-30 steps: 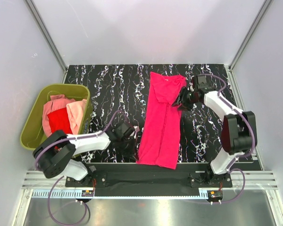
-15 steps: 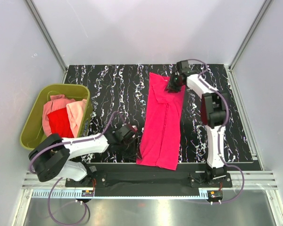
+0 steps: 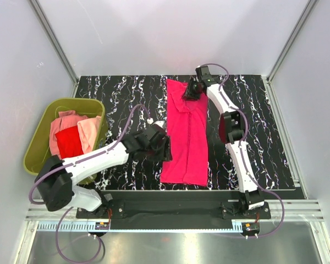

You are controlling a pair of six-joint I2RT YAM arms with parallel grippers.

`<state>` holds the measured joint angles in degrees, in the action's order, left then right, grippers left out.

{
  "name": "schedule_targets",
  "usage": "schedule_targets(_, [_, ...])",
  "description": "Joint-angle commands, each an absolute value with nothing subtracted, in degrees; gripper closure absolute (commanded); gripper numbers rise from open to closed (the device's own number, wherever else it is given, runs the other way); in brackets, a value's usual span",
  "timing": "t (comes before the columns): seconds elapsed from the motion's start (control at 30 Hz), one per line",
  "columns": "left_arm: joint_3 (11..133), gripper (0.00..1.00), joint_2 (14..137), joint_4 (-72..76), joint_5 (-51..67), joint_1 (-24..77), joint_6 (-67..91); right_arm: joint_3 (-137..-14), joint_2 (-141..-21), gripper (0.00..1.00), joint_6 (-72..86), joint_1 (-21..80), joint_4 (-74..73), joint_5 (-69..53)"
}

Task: Fold and stack the t-shirts
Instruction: Fold the tshirt

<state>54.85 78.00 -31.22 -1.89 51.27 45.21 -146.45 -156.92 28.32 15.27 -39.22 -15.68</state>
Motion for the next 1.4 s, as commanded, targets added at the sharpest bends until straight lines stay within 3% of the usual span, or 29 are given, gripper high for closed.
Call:
schedule_targets(0.0, [57.82,0.43,81.47,-29.36,1.2,49.22,39.03,-151.09,-159.88,0.62,27.68,16.08,-39.56,-15.73])
schedule_targets(0.2, [60.3,0.54,83.5,-23.65,10.44,48.95,39.1,-142.22,-147.5,0.57,27.77,15.91,-33.49,-18.28])
schedule_targets(0.5, [55.99,0.54,83.49,-14.24,13.36,54.49,44.12,-127.2,-121.49,0.46,25.58,15.82,-40.69,-16.09])
schedule_targets(0.9, [54.93,0.55,91.31,-12.39,9.76,61.17,45.44,-78.17,-82.3,0.43,28.56,15.82,-41.57,-11.16])
schedule_targets(1.37, [59.23,0.6,99.05,-15.2,7.65,62.4,45.09,-64.78,-68.47,0.43,28.92,15.82,-42.8,-11.87])
